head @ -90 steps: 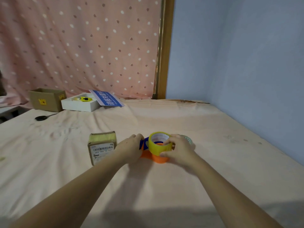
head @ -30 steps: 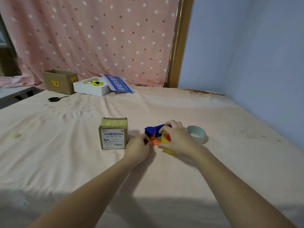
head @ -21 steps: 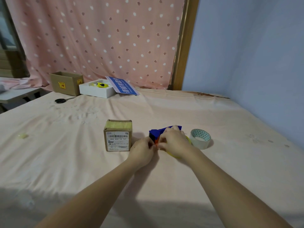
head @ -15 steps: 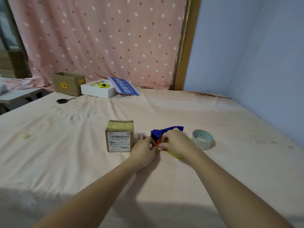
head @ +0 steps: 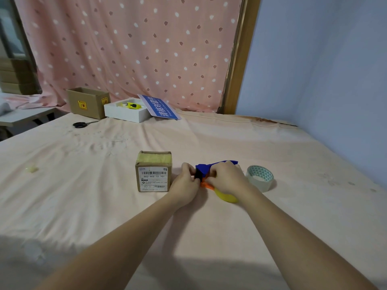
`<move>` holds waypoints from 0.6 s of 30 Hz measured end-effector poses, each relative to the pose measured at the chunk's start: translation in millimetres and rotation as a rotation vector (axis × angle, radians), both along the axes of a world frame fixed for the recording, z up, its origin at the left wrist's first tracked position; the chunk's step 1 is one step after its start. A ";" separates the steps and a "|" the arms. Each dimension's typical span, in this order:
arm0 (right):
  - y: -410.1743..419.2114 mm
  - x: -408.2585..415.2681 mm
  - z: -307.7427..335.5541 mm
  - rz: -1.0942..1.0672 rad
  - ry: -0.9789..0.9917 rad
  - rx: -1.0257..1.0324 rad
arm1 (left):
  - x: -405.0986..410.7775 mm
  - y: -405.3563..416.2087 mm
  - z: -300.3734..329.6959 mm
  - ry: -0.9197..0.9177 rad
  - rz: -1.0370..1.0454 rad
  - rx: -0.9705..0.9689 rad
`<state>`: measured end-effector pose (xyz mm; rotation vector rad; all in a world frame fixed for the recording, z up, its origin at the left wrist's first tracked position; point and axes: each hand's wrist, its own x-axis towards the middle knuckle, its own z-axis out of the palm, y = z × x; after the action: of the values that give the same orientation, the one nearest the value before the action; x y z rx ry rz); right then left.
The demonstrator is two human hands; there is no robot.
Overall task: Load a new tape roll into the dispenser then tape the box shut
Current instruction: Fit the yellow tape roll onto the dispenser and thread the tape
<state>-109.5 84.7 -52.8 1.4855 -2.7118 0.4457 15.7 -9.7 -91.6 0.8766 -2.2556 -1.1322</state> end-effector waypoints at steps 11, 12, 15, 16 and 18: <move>0.0 -7.0 -9.7 0.053 0.024 -0.049 | -2.0 -1.4 -5.4 0.129 0.059 -0.013; 0.8 -7.2 -10.3 0.060 0.023 -0.060 | -2.3 -1.6 -5.8 0.126 0.066 -0.028; 2.4 -8.2 -11.0 0.069 0.037 -0.102 | -2.0 -3.0 -8.2 0.097 0.068 -0.054; 2.9 -8.2 -10.7 0.069 0.038 -0.111 | -1.9 -3.3 -8.9 0.094 0.062 -0.054; 3.1 -8.9 -10.7 0.076 0.042 -0.122 | -2.1 -4.1 -9.4 0.103 0.056 -0.057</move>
<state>-118.4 87.7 -63.5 1.5510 -2.5535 0.5644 13.6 -13.8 -101.0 0.8341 -2.1557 -1.0591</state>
